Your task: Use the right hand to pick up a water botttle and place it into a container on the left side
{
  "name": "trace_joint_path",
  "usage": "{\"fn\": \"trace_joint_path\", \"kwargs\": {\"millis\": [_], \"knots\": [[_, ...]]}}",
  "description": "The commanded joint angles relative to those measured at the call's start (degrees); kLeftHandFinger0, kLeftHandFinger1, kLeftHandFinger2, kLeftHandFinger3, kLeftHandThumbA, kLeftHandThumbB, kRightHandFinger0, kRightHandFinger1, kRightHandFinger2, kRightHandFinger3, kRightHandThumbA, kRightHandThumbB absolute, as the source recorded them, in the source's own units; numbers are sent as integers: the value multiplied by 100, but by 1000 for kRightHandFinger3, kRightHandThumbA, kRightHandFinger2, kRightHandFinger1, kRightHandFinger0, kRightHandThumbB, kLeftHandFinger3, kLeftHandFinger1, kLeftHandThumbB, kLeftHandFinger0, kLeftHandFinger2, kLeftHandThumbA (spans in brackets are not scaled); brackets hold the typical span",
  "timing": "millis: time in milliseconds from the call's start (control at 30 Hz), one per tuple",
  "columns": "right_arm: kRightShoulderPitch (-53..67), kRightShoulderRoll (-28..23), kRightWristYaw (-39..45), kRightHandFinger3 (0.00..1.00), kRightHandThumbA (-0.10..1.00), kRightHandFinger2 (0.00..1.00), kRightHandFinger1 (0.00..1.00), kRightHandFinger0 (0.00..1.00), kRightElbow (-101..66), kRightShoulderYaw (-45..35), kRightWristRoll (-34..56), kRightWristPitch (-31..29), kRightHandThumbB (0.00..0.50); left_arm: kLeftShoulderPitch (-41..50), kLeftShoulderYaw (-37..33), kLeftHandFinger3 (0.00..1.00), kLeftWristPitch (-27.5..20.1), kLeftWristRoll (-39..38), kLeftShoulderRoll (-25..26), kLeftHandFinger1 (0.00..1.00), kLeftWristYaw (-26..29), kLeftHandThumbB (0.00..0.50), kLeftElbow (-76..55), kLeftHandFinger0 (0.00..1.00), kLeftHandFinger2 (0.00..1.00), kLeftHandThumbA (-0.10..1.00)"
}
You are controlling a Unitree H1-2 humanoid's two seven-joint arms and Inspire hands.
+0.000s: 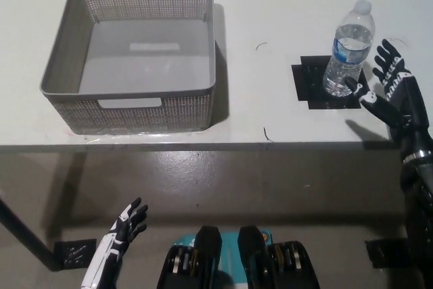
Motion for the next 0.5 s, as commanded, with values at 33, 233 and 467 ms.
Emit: {"fn": "trace_joint_path", "kwargs": {"millis": [33,233,467], "knots": [[-532,-3,79,1000,1000,1000,1000,1000,99,124,21,148,388,30,0,1000,-179,-268,5,1000,-196,185,-107,1000,1000,1000],[-669,-23,95,1000,1000,1000,1000,1000,314,239,-20,192,446,61,12,1000,-234,-377,-2,1000,-250,179,-107,1000,1000,1000],[-842,-78,193,1000,1000,1000,1000,1000,512,259,36,397,500,48,15,1000,-328,-381,-14,1000,-262,181,-58,1000,1000,1000]]}}
